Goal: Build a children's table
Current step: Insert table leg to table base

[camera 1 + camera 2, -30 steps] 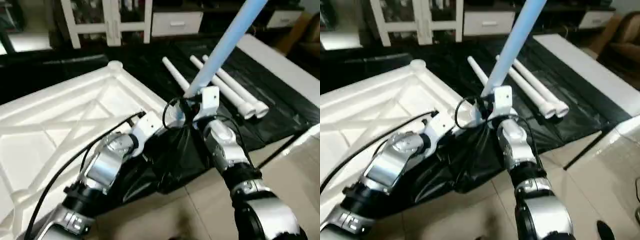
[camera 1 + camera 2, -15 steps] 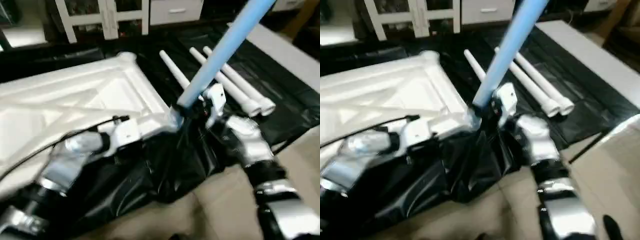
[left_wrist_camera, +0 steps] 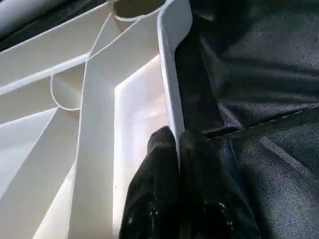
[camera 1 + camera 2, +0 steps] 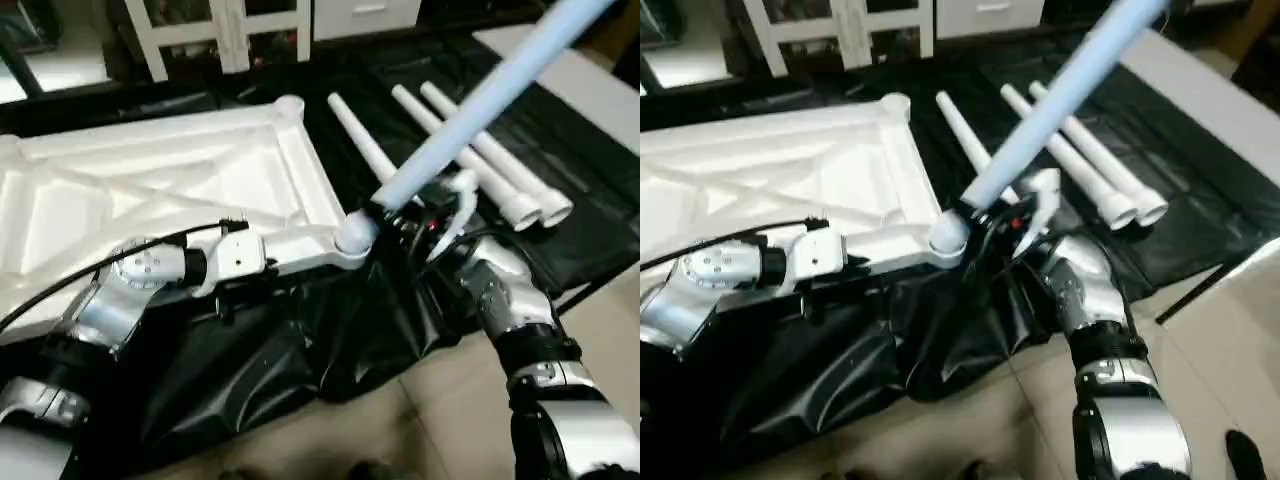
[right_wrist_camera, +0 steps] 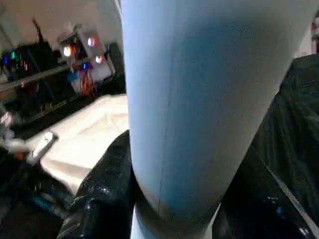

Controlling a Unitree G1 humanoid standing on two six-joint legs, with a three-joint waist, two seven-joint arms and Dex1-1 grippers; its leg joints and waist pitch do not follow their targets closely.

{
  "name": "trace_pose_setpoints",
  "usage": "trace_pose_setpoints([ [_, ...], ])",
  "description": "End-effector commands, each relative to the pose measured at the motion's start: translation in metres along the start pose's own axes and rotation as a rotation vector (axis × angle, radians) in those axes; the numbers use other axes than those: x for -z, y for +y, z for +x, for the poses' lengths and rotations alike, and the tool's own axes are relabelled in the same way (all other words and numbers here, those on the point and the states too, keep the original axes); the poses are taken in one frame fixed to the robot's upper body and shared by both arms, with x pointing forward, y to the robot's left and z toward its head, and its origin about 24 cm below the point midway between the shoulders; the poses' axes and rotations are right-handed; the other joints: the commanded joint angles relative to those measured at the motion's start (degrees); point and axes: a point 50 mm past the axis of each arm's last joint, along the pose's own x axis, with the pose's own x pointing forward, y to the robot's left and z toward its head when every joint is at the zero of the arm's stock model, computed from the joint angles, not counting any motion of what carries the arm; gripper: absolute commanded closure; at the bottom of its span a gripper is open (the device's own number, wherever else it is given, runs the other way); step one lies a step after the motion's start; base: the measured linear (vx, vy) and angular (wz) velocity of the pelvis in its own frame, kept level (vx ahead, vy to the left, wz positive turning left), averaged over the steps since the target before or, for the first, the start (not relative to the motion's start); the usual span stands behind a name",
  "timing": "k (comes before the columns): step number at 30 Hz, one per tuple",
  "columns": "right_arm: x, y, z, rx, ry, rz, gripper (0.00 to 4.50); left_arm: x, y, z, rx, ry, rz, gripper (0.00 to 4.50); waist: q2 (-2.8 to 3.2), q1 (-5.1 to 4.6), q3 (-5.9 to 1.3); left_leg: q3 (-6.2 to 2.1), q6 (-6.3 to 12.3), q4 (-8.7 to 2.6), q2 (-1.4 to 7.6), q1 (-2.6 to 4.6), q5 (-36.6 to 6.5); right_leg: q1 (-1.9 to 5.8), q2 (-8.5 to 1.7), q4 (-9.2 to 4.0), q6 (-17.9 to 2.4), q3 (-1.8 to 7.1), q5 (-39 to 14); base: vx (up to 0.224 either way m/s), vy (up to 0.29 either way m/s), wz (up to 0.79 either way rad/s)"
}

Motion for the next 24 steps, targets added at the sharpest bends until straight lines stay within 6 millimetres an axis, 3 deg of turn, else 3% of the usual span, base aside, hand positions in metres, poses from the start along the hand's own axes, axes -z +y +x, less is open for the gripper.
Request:
trace_pose_setpoints([
  [1, -0.039, -0.007, -0.004, 0.062, -0.165, -0.067, 2.66, 0.009, -0.01, 0.001, 0.058, -0.002, -0.019, 3.9, 0.44, 0.88, -6.34, 0.82, 8.58, -0.22, -0.52, 0.72, 16.2, 6.25, -2.54, 1.29, -15.2, 2.0, 50.4, 0.0, 0.0, 0.0],
  [4, -0.04, -0.006, -0.003, 0.057, -0.162, -0.083, 2.66, 0.011, -0.009, -0.001, 0.076, -0.001, -0.057, 3.74, 0.35, 1.6, -6.19, 1.05, 7.73, -0.09, -0.33, 0.92, 14.3, 5.41, -2.57, 1.23, -14.7, 1.9, 48.2, 0.0, 0.0, 0.0],
  [8, -0.047, -0.003, 0.005, 0.041, -0.121, -0.15, 2.66, 0.011, 0.002, -0.009, 0.021, -0.026, -0.091, 3.3, 0.25, 2.15, -6.04, 1.05, 6.17, -0.32, -0.1, 0.94, 7.9, 5.16, -3.24, 0.47, -16.0, 2.19, 35.1, -0.026, -0.004, 0.0],
  [11, -0.049, -0.001, 0.008, 0.034, -0.03, -0.226, 2.66, 0.004, 0.016, -0.017, -0.068, -0.087, -0.14, 3.08, 0.13, 2.56, -5.85, 1.09, 5.89, -0.27, -0.21, 0.82, 7.4, 4.96, -3.28, 0.37, -16.9, 2.31, 31.7, -0.018, -0.004, 0.0],
  [12, -0.051, 0.001, 0.01, 0.026, 0.061, -0.296, 2.66, -0.004, 0.03, -0.027, -0.161, -0.16, -0.184, 3.01, -0.28, 2.59, -6.0, 1.09, 5.78, -0.21, -0.34, 0.91, 7.7, 5.1, -3.01, 0.28, -16.9, 2.28, 31.0, 0.0, 0.0, 0.0],
  [14, -0.052, 0.002, 0.011, 0.014, 0.096, -0.331, 2.66, -0.009, 0.035, -0.031, -0.195, -0.198, -0.2, 2.96, -0.12, 2.8, -5.95, 1.12, 5.77, -0.07, -0.46, 0.83, 7.7, 5.0, -3.07, 0.3, -16.9, 2.35, 30.6, 0.0, 0.0, 0.0],
  [15, -0.056, 0.005, 0.013, -0.001, 0.133, -0.38, 2.66, -0.018, 0.041, -0.036, -0.223, -0.247, -0.2, 2.93, -0.73, 2.87, -5.81, 1.18, 5.71, -0.14, -0.38, 0.79, 6.9, 4.99, -3.06, 0.12, -16.8, 2.39, 28.9, 0.0, 0.0, 0.0],
  [18, -0.059, 0.008, 0.014, -0.019, 0.167, -0.429, 2.66, -0.026, 0.046, -0.037, -0.254, -0.302, -0.211, 2.59, -0.66, 3.16, -5.76, 1.03, 5.66, -0.02, -0.21, 0.55, 6.9, 4.9, -3.29, 0.4, -16.7, 2.43, 26.8, 0.0, 0.0, 0.0],
  [20, -0.059, 0.018, 0.016, -0.084, 0.26, -0.527, 2.66, -0.051, 0.061, -0.043, -0.387, -0.511, -0.333, 2.48, -0.6, 3.23, -5.85, 1.09, 5.55, 0.2, -0.36, 0.46, 6.7, 5.0, -3.3, 0.55, -16.7, 2.53, 26.0, 0.0, 0.0, 0.0],
  [21, -0.059, 0.019, 0.016, -0.088, 0.266, -0.532, 2.66, -0.053, 0.062, -0.043, -0.393, -0.525, -0.342, 2.35, -0.83, 3.35, -5.81, 1.02, 5.35, 0.33, -0.39, 0.34, 6.8, 5.12, -3.23, 0.53, -17.0, 2.52, 27.0, 0.0, 0.0, 0.0],
  [23, -0.053, 0.031, 0.014, -0.173, 0.412, -0.608, 2.66, -0.1, 0.072, -0.05, -0.469, -0.88, -0.558, 2.14, -0.89, 3.74, -5.82, 0.99, 5.23, 0.5, -0.25, 0.23, 5.2, 4.91, -3.41, 0.4, -17.5, 2.54, 26.4, 0.0, 0.0, 0.0],
  [24, -0.053, 0.032, 0.014, -0.175, 0.416, -0.609, 2.66, -0.101, 0.072, -0.05, -0.468, -0.89, -0.563, 1.96, -0.93, 3.68, -5.94, 0.92, 4.6, 0.46, -0.25, 0.04, 4.8, 5.29, -3.15, 0.65, -17.6, 2.55, 26.0, 0.0, 0.0, 0.0],
])
